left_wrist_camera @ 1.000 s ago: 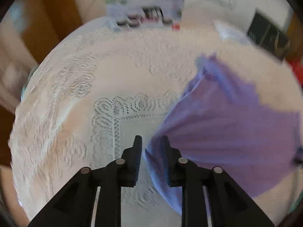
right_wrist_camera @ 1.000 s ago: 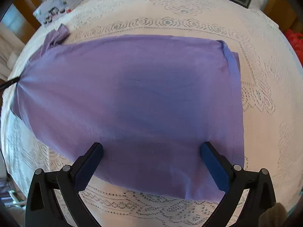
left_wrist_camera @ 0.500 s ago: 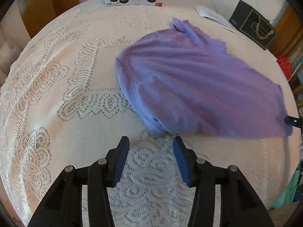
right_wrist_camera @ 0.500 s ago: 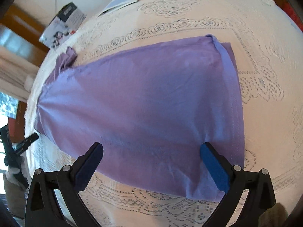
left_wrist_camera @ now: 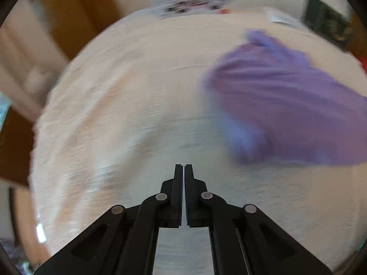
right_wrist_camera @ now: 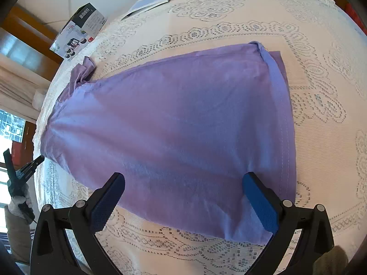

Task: Fold clothes

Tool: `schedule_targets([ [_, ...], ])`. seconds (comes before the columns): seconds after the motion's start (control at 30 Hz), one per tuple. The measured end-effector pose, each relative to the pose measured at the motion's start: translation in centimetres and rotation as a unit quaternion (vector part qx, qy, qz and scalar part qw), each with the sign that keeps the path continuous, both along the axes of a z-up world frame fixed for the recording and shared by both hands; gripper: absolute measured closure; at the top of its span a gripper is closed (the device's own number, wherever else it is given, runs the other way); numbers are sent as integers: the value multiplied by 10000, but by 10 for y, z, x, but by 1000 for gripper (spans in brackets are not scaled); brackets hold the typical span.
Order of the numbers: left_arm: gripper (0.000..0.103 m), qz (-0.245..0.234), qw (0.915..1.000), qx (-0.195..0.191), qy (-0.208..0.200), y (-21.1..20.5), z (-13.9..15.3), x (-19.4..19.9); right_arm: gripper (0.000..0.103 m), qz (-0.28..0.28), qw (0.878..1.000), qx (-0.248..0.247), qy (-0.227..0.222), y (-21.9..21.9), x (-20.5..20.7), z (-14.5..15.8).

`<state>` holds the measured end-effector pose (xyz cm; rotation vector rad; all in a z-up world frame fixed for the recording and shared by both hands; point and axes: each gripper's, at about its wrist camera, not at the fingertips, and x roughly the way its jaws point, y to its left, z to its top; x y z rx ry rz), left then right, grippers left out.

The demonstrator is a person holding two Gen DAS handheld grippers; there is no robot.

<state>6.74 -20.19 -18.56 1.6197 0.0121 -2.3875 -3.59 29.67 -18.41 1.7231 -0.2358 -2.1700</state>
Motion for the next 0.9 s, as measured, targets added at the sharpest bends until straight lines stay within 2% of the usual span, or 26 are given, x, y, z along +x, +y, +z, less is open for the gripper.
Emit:
schedule_targets([
  [0.13,102,263,9968,674,348,-19,21,10,0,61,10000,16,7,-1,0,0],
  [0.2,93,188,9904,1226,617,-9,28,2,0,96,9999,27,11,-1,0,0],
  [0.3,82,-84,9845,1569,773,16,31,-13,0,83,10000,-5,23,0,0,0],
  [0.4,82,-369,9838,1651,593,47,16,-36,0,-87,9999,-117,60,3,2,0],
  [0.53,82,-359,9862,1617,58,59,-15,-53,0,-343,9993,-58,163,1,5,1],
  [0.63,67,-395,9846,1688,233,57,-16,-49,0,-486,9985,126,198,-4,5,0],
  [0.7,45,-513,9791,1943,325,55,-17,-44,0,-530,9982,237,145,-7,2,-1],
  [0.73,43,-600,9776,1994,310,56,-17,-44,0,-482,9983,329,73,-9,0,-1],
  [0.77,43,-694,9786,1926,207,58,-16,-46,0,-460,9981,399,-28,-11,-4,-1],
  [0.83,50,-847,9802,1788,57,58,-7,-51,0,-525,9971,456,-298,-12,-11,-2],
  [0.9,50,-1023,9802,1672,289,54,14,-58,4,-709,9956,131,-593,-16,-21,5],
])
